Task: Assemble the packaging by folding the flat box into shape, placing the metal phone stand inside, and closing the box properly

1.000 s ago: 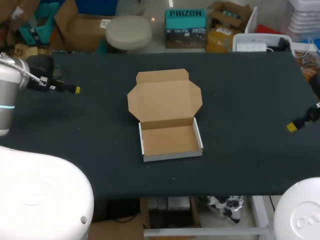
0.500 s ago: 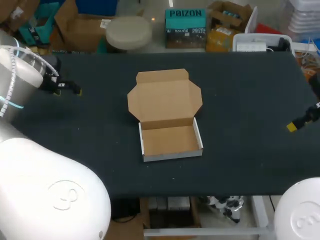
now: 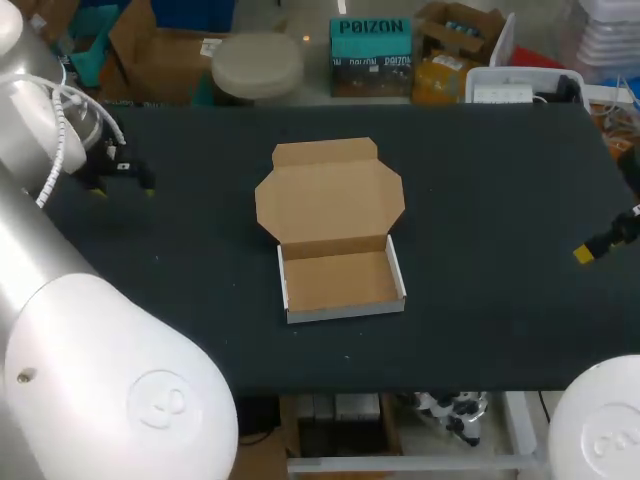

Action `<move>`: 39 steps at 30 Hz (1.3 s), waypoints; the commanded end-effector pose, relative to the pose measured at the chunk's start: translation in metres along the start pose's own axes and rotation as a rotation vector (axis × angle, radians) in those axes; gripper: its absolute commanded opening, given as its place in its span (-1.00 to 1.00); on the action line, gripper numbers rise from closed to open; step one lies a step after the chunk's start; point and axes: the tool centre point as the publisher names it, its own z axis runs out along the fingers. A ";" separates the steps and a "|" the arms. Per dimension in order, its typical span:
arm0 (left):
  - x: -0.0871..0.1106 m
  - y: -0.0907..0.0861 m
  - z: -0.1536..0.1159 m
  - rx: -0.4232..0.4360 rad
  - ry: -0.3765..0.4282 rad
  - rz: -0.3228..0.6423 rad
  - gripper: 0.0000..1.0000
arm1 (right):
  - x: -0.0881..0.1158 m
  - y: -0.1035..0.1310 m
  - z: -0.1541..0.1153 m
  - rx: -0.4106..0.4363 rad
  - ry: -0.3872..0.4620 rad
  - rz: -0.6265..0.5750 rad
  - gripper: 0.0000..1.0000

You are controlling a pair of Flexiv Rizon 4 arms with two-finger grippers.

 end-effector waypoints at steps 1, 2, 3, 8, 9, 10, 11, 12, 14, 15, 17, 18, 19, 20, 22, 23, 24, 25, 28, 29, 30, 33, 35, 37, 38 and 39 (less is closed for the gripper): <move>-0.012 -0.011 0.010 -0.197 0.013 -0.007 1.00 | 0.000 0.000 -0.002 0.003 0.002 0.001 1.00; -0.015 -0.013 0.012 -0.198 0.011 -0.012 1.00 | 0.000 0.000 -0.002 0.003 0.002 0.001 1.00; -0.018 -0.014 0.013 -0.207 0.011 -0.025 1.00 | 0.000 0.000 -0.002 0.003 0.002 0.001 1.00; -0.023 -0.020 0.018 -0.234 -0.011 -0.046 1.00 | 0.000 0.000 -0.002 0.003 0.002 0.001 1.00; -0.023 -0.021 0.019 -0.246 -0.024 -0.045 1.00 | 0.000 0.000 -0.002 0.003 0.002 0.001 1.00; -0.023 -0.021 0.020 -0.251 -0.034 -0.051 1.00 | 0.000 0.000 -0.002 0.003 0.002 0.001 1.00; -0.023 -0.021 0.021 -0.260 -0.038 -0.052 1.00 | 0.000 0.000 -0.002 0.003 0.002 0.001 1.00; -0.022 -0.019 0.021 -0.266 -0.045 -0.060 1.00 | 0.000 0.000 -0.002 0.003 0.002 0.001 1.00; -0.021 -0.015 0.022 -0.274 -0.045 -0.068 1.00 | 0.000 0.000 -0.002 0.003 0.002 0.001 1.00; -0.021 -0.012 0.021 -0.275 -0.047 -0.080 1.00 | 0.000 0.000 -0.002 0.003 0.002 0.001 1.00; -0.020 -0.006 0.020 -0.283 -0.058 -0.087 1.00 | 0.000 0.000 -0.002 0.003 0.002 0.001 1.00; -0.019 -0.004 0.020 -0.288 -0.063 -0.094 1.00 | 0.000 0.000 -0.002 0.003 0.002 0.001 1.00; -0.017 -0.001 0.020 -0.297 -0.079 -0.096 1.00 | 0.000 0.000 -0.002 0.003 0.002 0.001 1.00; -0.015 0.001 0.020 -0.307 -0.086 -0.101 1.00 | 0.000 0.000 -0.002 0.003 0.002 0.001 1.00; -0.013 0.003 0.019 -0.315 -0.081 -0.105 1.00 | 0.000 0.000 -0.002 0.003 0.002 0.001 1.00; -0.013 0.003 0.019 -0.319 -0.084 -0.110 1.00 | 0.000 0.000 -0.002 0.003 0.002 0.001 1.00; -0.013 0.004 0.019 -0.326 -0.085 -0.117 1.00 | 0.000 0.000 -0.002 0.003 0.002 0.001 1.00; -0.012 0.005 0.019 -0.337 -0.089 -0.119 1.00 | 0.000 0.000 -0.002 0.003 0.002 0.001 1.00; -0.012 0.010 0.016 -0.338 -0.081 -0.138 1.00 | 0.000 0.000 -0.002 0.003 0.002 0.001 1.00; -0.011 0.014 0.013 -0.335 -0.073 -0.147 1.00 | 0.000 0.000 -0.002 0.003 0.002 0.001 1.00; -0.009 0.019 0.009 -0.339 -0.060 -0.149 1.00 | 0.000 0.000 -0.002 0.003 0.002 0.001 1.00; 0.003 0.039 -0.005 -0.323 -0.045 -0.136 1.00 | 0.000 0.000 -0.002 0.003 0.002 0.001 1.00; 0.008 0.047 -0.008 -0.315 -0.040 -0.128 1.00 | 0.000 0.000 -0.002 0.003 0.002 0.001 1.00; 0.010 0.050 -0.007 -0.316 -0.046 -0.125 1.00 | 0.000 0.000 -0.002 0.003 0.002 0.001 1.00; 0.010 0.050 -0.006 -0.317 -0.047 -0.126 1.00 | 0.000 0.000 -0.002 0.003 0.002 0.001 1.00; 0.010 0.052 -0.005 -0.318 -0.045 -0.134 1.00 | 0.000 0.000 -0.002 0.003 0.002 0.001 1.00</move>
